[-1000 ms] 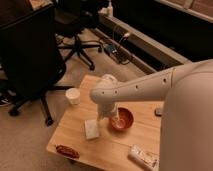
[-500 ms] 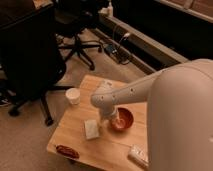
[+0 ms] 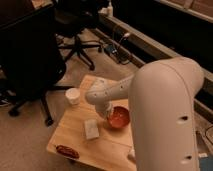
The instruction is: Drag the ceramic bowl in a circle
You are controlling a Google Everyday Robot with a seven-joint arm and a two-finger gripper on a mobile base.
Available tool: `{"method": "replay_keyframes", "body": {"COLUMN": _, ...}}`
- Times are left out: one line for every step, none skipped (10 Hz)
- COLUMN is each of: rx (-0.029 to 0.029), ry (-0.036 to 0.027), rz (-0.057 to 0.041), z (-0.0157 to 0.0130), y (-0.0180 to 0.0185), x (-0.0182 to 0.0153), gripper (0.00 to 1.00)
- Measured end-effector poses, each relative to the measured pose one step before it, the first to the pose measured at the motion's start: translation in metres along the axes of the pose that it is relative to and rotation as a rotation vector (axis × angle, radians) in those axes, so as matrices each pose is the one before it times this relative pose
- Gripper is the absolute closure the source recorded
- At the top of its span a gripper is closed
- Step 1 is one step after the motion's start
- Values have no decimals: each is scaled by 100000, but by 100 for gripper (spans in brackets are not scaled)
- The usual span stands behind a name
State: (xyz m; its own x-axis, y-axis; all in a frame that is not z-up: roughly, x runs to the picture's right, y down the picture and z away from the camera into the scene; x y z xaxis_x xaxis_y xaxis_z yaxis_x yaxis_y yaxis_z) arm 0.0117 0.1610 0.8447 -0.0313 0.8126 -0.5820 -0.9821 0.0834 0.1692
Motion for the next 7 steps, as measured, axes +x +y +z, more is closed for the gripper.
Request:
{"method": "replay_keyframes", "body": {"rx": -77, "ry": -1935, "rz": -3042, "z": -668, "y": 1103, "x": -1226, "gripper": 100}}
{"method": "replay_keyframes", "body": {"rx": -129, "ry": -2050, "rz": -3043, "z": -704, "y": 946, "x": -1313, "gripper": 100}}
{"method": "replay_keyframes", "body": {"rx": -47, "ry": -1858, "rz": -2986, "z": -618, "y": 760, "x": -1253, "gripper": 100}}
{"method": "replay_keyframes", "body": {"rx": 247, "ry": -2753, "rz": -4980, "z": -855, "y": 1114, "x": -2052, "gripper": 100}}
{"method": "replay_keyframes", "body": {"rx": 319, "ry": -1923, "rz": -3773, "z": -538, "y": 794, "x": -1581, "gripper": 100}}
{"method": "replay_keyframes", "body": {"rx": 501, "ry": -1555, "rz": -3405, "z": -319, "y": 565, "x": -1484, "gripper": 100}}
{"method": "replay_keyframes", "body": {"rx": 666, "ry": -1541, "rz": -3105, "z": -160, "y": 274, "x": -1662, "gripper": 100}}
